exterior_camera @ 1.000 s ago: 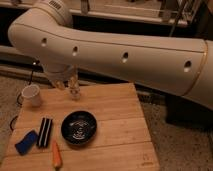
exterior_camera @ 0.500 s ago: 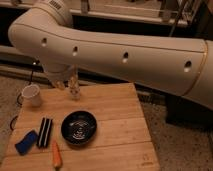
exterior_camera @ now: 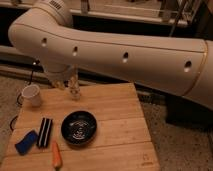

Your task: Place the eraser on the white sponge

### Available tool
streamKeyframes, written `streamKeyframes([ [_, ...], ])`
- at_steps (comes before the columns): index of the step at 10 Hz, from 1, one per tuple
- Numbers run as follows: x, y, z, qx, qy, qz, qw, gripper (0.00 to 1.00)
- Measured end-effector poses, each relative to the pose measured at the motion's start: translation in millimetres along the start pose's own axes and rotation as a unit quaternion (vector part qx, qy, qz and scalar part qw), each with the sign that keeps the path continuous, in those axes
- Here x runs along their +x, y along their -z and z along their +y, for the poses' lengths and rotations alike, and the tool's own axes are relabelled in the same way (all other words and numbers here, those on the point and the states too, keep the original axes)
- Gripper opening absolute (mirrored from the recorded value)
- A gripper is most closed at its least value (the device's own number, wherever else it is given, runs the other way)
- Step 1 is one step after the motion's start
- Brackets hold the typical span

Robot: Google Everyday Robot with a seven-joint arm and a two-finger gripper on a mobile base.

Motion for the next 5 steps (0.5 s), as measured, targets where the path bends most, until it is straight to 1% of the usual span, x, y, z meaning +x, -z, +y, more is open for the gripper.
streamKeyframes([
  [3,-0.2,-0.6,-0.1,0.002,0.001,0.001,1.0,0.38],
  [4,-1.2,-11.6,9.0,-0.001,0.003,0.01,0.9999,0.38],
  [5,0.8,-29.8,21.5,-0.01,0.005,0.026,0.9996,0.38],
])
